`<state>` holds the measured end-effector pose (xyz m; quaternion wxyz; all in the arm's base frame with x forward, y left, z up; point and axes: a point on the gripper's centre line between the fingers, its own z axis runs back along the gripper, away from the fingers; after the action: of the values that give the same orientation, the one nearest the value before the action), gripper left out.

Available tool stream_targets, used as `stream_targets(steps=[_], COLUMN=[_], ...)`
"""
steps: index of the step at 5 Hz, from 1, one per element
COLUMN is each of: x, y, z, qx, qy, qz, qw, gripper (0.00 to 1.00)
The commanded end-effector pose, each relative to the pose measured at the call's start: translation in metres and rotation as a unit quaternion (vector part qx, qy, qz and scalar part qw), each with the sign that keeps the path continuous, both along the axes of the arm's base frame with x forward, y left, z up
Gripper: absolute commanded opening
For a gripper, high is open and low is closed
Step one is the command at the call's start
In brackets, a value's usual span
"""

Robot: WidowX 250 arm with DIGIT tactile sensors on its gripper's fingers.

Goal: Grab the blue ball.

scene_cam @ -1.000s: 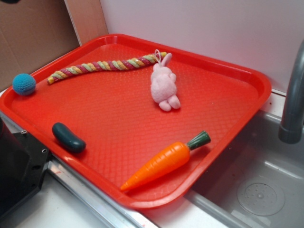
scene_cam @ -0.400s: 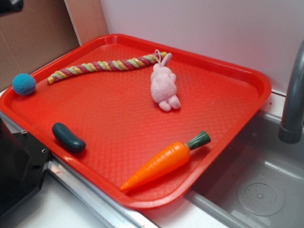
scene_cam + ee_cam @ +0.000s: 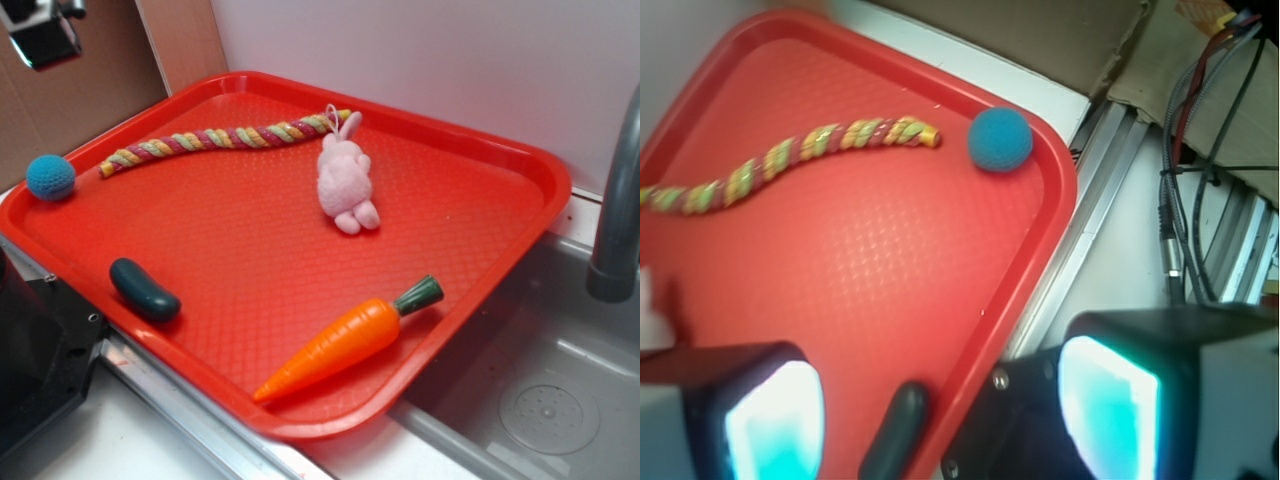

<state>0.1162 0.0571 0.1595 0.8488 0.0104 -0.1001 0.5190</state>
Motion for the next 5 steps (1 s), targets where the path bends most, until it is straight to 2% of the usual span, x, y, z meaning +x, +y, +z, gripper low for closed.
stream_targets(steps=[1,3,5], x=[0.027,0.02,0.012], y=[0.052,0.081,0.106], z=[-0.046,-0.067,-0.088], qx=[0.024,0.085,0.12], qy=[0.006,0.042,0.068], qz=[0.099,0.163,0.214], qw=[0.995,0.982,0.967], gripper=[1.0,1.0,1.0])
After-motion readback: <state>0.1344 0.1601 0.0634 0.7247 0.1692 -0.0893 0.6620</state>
